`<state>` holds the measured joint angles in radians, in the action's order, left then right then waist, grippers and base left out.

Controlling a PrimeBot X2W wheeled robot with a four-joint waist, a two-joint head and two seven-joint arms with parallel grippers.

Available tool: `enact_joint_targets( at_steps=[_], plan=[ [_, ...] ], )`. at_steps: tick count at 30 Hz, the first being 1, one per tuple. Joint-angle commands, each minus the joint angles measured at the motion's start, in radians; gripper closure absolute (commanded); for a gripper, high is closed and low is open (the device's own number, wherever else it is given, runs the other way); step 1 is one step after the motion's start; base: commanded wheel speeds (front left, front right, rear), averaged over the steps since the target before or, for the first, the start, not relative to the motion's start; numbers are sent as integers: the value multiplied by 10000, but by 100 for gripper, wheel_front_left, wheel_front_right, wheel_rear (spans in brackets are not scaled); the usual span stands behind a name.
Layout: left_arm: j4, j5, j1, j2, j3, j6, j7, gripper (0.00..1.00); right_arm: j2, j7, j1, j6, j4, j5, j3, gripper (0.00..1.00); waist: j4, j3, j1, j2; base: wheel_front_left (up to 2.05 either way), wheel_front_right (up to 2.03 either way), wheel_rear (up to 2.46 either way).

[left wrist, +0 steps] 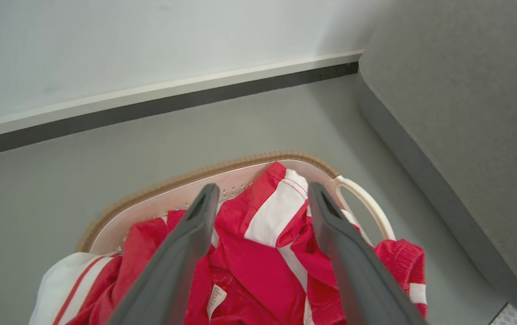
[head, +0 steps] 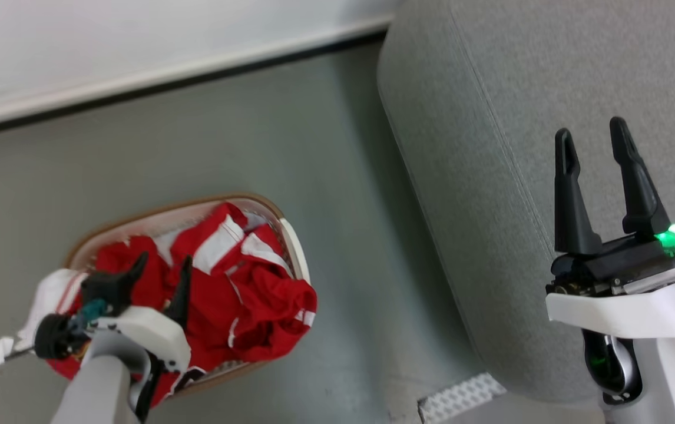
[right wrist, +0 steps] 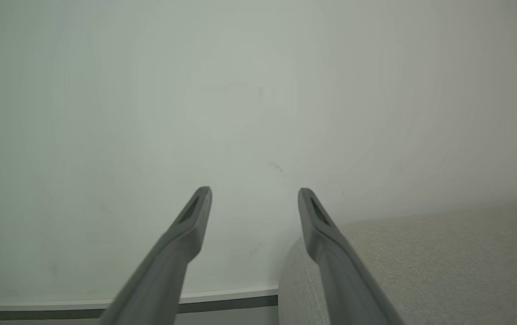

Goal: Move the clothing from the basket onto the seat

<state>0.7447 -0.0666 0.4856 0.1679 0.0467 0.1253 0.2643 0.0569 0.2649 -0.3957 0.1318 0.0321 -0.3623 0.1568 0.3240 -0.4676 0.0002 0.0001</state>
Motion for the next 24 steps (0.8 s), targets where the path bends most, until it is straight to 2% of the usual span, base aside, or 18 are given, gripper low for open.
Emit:
enact_joint_targets(
  at_steps=[1, 7, 13, 21, 24],
  plan=[
    [166, -50, 319, 177, 62, 36, 3, 0, -54, -8, -254, -21, 118, -42, -8, 0, 544, -834, -2, -1, 0, 0, 0],
    [1688, -169, 1797, 716, 843, 34, -69, 0, -72, -8, -588, -21, 761, -256, 79, 0, 963, -1989, -2, -1, 0, 0, 0],
    [3138, -388, 2984, 1133, 1752, 38, -478, 0, -73, -8, -776, -21, 1304, -526, 275, 0, 1405, -2705, -2, -1, 0, 0, 0],
    [4264, -808, 4192, 1651, 2751, 39, -890, 0, -75, -8, -808, -21, 1580, -814, 442, 0, 1816, -3388, -2, -1, 0, 0, 0],
    [4589, -903, 4593, 1679, 3040, 40, -1139, 0, -74, -8, -802, -21, 1592, -855, 458, 0, 1799, -3575, -2, -1, 0, 0, 0]
  ],
)
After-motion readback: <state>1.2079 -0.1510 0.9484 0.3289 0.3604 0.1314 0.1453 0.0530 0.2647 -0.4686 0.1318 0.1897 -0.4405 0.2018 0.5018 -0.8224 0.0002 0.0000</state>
